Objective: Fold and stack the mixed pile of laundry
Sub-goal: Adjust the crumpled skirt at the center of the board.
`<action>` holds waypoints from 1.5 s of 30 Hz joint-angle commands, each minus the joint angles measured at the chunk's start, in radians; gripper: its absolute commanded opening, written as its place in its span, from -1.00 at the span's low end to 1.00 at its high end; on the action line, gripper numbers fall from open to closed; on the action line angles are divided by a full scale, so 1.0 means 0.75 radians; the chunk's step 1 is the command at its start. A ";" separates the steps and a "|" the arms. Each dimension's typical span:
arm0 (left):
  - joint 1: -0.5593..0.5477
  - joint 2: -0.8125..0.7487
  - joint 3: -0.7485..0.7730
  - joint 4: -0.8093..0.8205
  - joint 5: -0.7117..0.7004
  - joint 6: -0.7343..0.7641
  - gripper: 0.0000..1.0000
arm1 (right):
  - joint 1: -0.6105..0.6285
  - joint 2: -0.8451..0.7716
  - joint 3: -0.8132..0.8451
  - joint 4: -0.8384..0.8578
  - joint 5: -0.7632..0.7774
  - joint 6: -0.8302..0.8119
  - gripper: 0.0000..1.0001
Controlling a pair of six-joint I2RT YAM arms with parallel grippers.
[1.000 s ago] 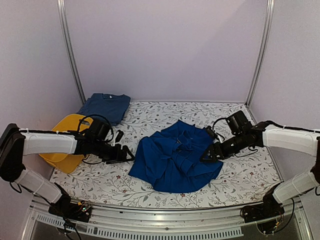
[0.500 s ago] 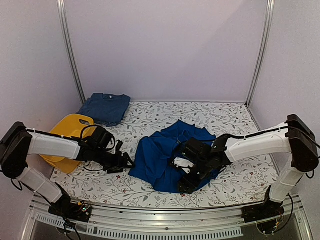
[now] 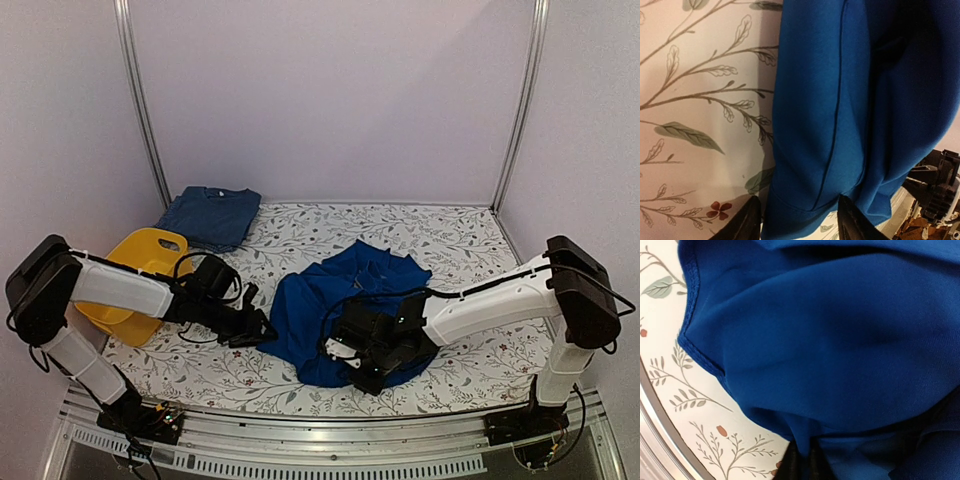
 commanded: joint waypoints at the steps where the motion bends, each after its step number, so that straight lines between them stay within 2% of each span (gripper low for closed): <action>1: -0.028 0.051 -0.045 -0.060 -0.024 -0.001 -0.06 | -0.041 -0.036 0.016 -0.128 0.039 0.023 -0.99; 6: -0.029 0.035 -0.066 -0.036 -0.023 -0.003 -0.31 | -0.214 -0.295 0.121 -0.130 0.012 -0.008 -1.00; 10: -0.028 0.075 -0.046 -0.035 -0.005 0.024 -0.51 | -0.504 -0.397 0.202 -0.095 -0.125 -0.025 -1.00; 14: -0.031 0.107 -0.015 -0.035 0.007 0.050 -0.67 | -0.806 -0.301 0.295 -0.033 -0.271 -0.010 -1.00; 17: -0.040 0.139 0.020 -0.021 0.033 0.065 -0.64 | -0.964 -0.033 0.443 -0.084 -0.286 0.025 -1.00; 18: -0.048 0.150 0.034 -0.022 0.043 0.074 -0.60 | -1.008 0.069 0.503 -0.117 -0.297 0.046 -0.95; 19: -0.056 0.159 0.045 -0.019 0.057 0.079 -0.53 | -1.040 0.138 0.570 -0.160 -0.298 0.077 -0.80; 21: -0.076 0.167 0.068 -0.016 0.093 0.092 -0.32 | -1.086 0.254 0.663 -0.205 -0.311 0.117 -0.38; 23: -0.088 0.168 0.079 0.002 0.145 0.092 -0.25 | -1.095 0.241 0.679 -0.189 -0.324 0.133 0.06; 24: -0.091 0.166 0.084 0.029 0.187 0.091 -0.32 | -1.093 0.183 0.665 -0.174 -0.350 0.135 0.27; 25: -0.098 0.162 0.097 0.041 0.215 0.092 -0.46 | -1.095 0.130 0.643 -0.167 -0.384 0.136 0.35; 30: -0.151 0.121 0.289 -0.011 0.300 0.129 -1.00 | -1.065 -0.144 0.442 -0.104 -0.613 0.092 0.40; 34: -0.178 0.096 0.501 -0.041 0.347 0.144 -1.00 | -1.000 -0.424 0.207 0.038 -0.752 0.076 0.41; 38: -0.185 0.142 0.748 -0.043 0.373 0.120 -1.00 | -0.949 -0.571 0.054 0.141 -0.858 0.118 0.43; 41: -0.184 0.248 0.987 -0.080 0.389 0.101 -1.00 | -0.867 -0.657 -0.012 0.250 -0.829 0.172 0.51; 45: -0.186 0.385 1.162 -0.044 0.398 0.015 -1.00 | -0.772 -0.702 -0.064 0.364 -0.725 0.225 0.57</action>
